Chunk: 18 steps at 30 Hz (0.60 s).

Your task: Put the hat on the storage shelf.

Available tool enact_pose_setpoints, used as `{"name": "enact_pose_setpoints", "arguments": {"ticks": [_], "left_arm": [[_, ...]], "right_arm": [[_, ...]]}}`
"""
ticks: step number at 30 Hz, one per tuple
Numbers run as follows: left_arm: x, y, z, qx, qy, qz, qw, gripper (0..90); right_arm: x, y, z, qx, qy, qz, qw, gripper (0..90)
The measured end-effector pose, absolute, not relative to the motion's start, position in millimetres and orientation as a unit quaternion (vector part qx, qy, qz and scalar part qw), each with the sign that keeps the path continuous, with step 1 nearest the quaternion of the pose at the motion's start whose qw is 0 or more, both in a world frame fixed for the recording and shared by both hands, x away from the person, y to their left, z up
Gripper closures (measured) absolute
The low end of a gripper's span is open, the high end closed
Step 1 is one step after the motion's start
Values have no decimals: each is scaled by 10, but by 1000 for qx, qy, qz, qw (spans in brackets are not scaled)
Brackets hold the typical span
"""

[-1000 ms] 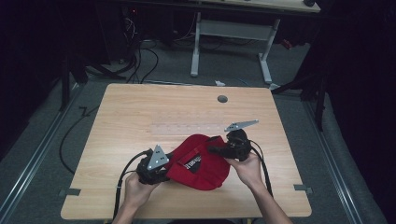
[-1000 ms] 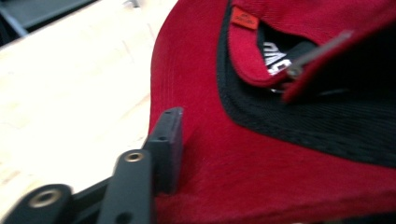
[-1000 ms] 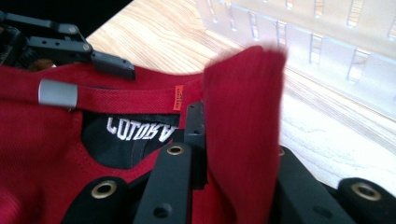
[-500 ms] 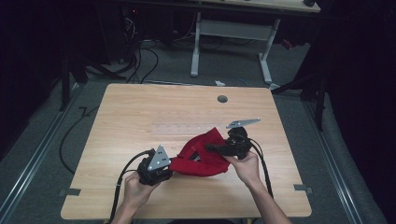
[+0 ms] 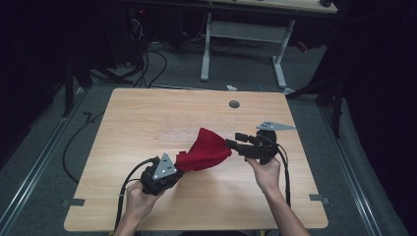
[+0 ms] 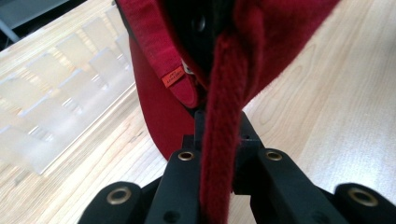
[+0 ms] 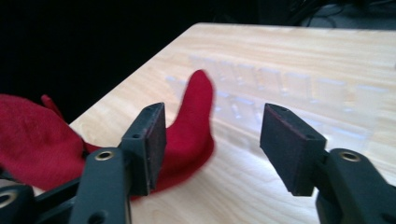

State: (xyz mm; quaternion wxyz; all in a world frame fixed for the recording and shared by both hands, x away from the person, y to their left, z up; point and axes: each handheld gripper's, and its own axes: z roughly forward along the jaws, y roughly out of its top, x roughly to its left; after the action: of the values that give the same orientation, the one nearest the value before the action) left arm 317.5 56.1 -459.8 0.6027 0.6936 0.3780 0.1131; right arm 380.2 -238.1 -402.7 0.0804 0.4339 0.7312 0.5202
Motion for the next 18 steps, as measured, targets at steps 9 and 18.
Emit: {"name": "enact_pose_setpoints", "arguments": {"ticks": [9, 18], "left_arm": [[3267, 737, -4503, 654, 411, 93, 629, 846], [3368, 930, -4484, 622, 443, 83, 640, 844]], "right_arm": [[3742, -2589, -4203, 452, 725, 507, 116, 358], [3758, -2630, -4752, 483, 758, 419, 126, 352]]}}
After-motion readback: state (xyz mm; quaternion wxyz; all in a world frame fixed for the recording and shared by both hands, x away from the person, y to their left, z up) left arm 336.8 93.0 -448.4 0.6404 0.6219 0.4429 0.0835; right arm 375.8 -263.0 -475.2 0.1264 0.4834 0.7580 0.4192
